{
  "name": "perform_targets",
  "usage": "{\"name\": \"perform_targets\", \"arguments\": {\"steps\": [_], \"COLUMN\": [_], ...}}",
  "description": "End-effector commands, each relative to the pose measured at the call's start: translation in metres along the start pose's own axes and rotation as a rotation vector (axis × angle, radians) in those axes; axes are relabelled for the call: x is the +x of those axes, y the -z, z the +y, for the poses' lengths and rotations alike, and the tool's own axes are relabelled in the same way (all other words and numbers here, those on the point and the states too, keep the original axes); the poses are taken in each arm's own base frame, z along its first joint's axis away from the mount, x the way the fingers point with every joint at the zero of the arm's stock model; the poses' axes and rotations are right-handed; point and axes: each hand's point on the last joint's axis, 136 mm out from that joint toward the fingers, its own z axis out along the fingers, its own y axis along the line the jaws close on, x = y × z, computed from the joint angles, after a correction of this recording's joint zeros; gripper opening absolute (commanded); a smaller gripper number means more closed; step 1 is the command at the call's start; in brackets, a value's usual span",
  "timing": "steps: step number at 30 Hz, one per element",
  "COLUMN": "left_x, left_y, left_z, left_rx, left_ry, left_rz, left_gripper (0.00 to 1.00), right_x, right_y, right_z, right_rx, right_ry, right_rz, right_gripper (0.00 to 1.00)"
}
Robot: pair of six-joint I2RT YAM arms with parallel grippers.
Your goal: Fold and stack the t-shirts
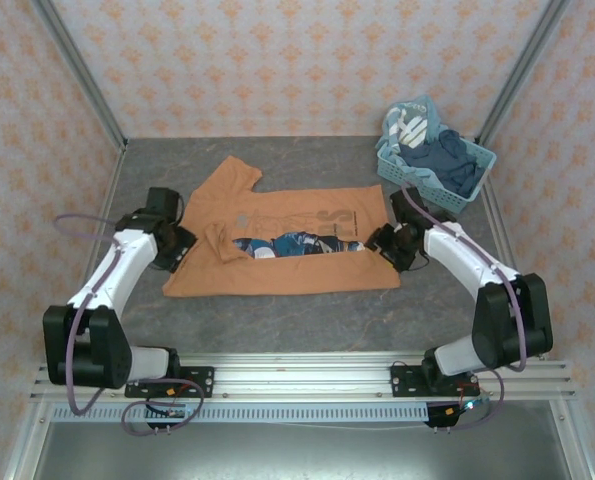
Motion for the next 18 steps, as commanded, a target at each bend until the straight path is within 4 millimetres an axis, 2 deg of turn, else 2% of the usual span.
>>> {"name": "perform_targets", "arguments": {"steps": [1, 4, 7, 14, 18], "left_x": [0.03, 0.05, 0.057, 0.054, 0.055], "left_y": [-0.018, -0.037, -0.053, -0.07, -0.075], "left_z": [-0.05, -0.058, -0.054, -0.057, -0.064], "left_rx": [0.11, 0.073, 0.033, -0.001, 0.008], "left_ry": [-0.085, -0.128, -0.133, -0.162, -0.171], "left_rz": [0.101, 0.158, 0.165, 0.152, 0.159], "left_gripper": [0.53, 0.53, 0.52, 0.4, 0.24], "right_x": [-0.003, -0.002, -0.003, -0.004, -0.002], "right_y": [0.003, 0.007, 0.009, 0.008, 0.005], "right_z": [0.054, 0.081, 0.093, 0.091, 0.085], "right_rx": [-0.195, -0.291, -0.31, -0.304, -0.285], "right_ry": [0.097, 0.13, 0.136, 0.115, 0.106], "right_rz": [0.021, 0.046, 0.047, 0.044, 0.049], "right_gripper": [0.6, 0.62, 0.62, 0.62, 0.62]}}
